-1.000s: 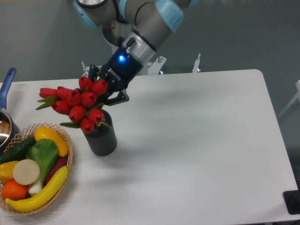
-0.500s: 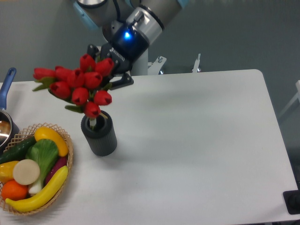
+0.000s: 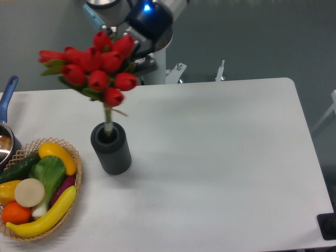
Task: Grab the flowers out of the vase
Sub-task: 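Lift the tulip bunch up out of the black vase, then carry the held tulips away from the vase over the open table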
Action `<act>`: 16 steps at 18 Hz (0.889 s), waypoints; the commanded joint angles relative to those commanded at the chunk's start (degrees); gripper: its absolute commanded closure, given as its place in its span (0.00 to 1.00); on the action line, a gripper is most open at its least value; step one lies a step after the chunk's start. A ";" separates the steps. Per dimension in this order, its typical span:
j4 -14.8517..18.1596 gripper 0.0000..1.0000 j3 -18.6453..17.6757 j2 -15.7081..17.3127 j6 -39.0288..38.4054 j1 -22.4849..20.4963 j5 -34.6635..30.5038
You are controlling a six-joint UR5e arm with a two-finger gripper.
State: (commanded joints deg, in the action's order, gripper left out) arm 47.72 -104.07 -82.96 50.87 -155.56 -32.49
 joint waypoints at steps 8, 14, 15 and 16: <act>7.10 1.00 4.21 -7.11 4.57 -0.27 -26.46; 17.66 1.00 15.81 -18.09 7.92 1.04 -39.30; 18.36 1.00 17.04 -19.15 8.10 1.31 -40.79; 19.41 1.00 18.36 -20.21 8.45 1.75 -42.98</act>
State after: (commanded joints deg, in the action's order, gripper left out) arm 67.14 -85.71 -103.17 59.32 -153.81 -75.48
